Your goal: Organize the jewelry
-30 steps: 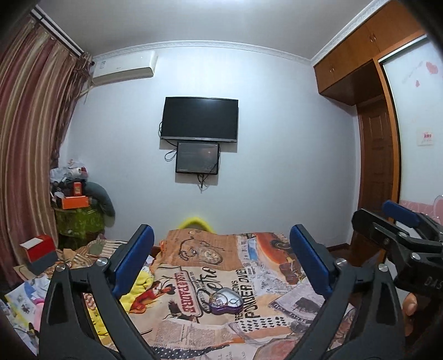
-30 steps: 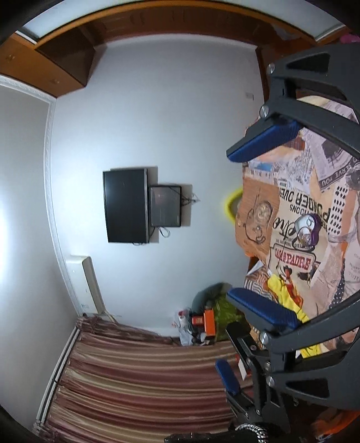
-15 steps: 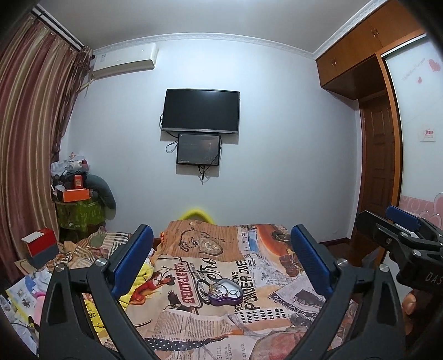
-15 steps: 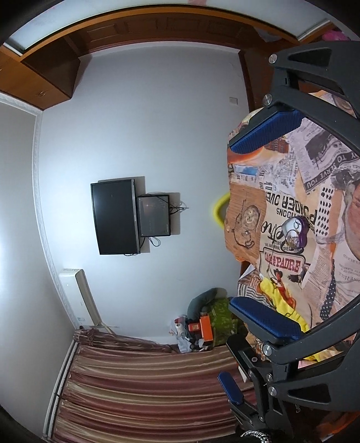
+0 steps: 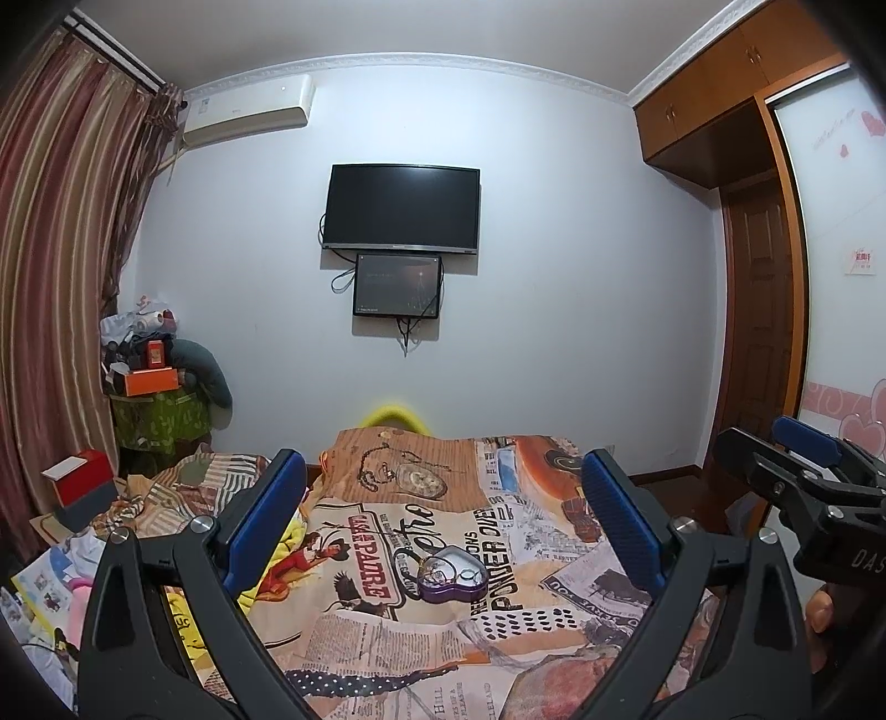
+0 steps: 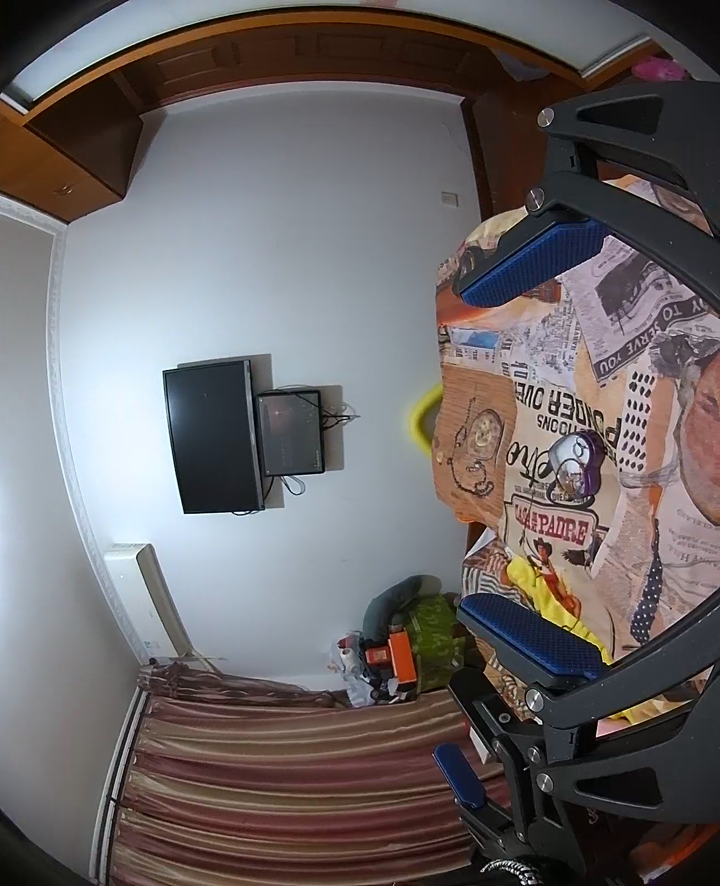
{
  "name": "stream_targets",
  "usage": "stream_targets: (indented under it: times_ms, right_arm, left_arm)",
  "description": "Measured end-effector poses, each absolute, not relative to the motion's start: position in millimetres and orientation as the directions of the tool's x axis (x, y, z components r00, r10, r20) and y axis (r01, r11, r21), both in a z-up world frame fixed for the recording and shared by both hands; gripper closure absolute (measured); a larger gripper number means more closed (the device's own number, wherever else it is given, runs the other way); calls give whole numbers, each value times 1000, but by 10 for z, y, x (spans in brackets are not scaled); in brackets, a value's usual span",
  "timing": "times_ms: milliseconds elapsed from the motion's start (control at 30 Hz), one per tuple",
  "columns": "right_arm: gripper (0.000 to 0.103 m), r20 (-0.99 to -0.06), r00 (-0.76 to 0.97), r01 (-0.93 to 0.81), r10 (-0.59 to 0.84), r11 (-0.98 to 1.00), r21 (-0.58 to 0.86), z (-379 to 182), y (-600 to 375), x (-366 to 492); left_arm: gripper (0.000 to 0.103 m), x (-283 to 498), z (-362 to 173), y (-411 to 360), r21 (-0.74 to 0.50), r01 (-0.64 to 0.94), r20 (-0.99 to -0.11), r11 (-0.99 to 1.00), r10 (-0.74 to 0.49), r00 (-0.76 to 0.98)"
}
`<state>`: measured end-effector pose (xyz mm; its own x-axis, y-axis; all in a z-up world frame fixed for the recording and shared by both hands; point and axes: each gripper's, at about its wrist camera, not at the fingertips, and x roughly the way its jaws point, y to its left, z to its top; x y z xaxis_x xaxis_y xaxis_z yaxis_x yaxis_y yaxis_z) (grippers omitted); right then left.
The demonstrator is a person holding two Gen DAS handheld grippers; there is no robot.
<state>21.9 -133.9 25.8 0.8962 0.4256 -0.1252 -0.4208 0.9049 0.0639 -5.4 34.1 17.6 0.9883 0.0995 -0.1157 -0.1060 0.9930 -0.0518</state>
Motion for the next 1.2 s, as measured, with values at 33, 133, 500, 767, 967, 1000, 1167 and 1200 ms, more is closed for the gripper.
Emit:
stream_targets:
  times_ms: [33, 133, 500, 767, 967, 1000, 1167, 1200]
  right_arm:
    - [1, -128, 896, -420, 425, 905, 65, 255, -1341, 222]
    - [1, -135, 895, -420, 425, 905, 66, 262, -1343, 216]
    - [1, -145, 894, -419, 425, 905, 71, 298, -1347, 202]
    - [1, -153, 893, -418, 424, 906, 69, 295, -1330, 194]
    - [1, -160, 892, -417, 423, 906, 69, 282, -1332, 200]
    - [1, -161, 892, -416, 422, 907, 69, 283, -1333, 199]
    - [1, -161, 892, -416, 422, 907, 70, 286, -1333, 197]
    - [1, -160, 893, -415, 421, 907, 69, 287, -1333, 196]
  left_arm:
    - [3, -52, 175, 344, -52, -106, -117, 993, 99, 988]
    - [3, -43, 170, 335, -50, -105, -121, 993, 99, 988]
    - [3, -7, 148, 317, -39, -104, -130, 994, 98, 987]
    - [3, 18, 132, 317, -43, -93, -140, 995, 87, 986]
    - [3, 21, 131, 323, -43, -86, -143, 995, 79, 987]
    - [3, 23, 129, 323, -43, -85, -144, 995, 78, 987]
    - [3, 28, 123, 325, -43, -75, -151, 996, 68, 986]
    - [3, 26, 121, 328, -43, -75, -152, 996, 68, 986]
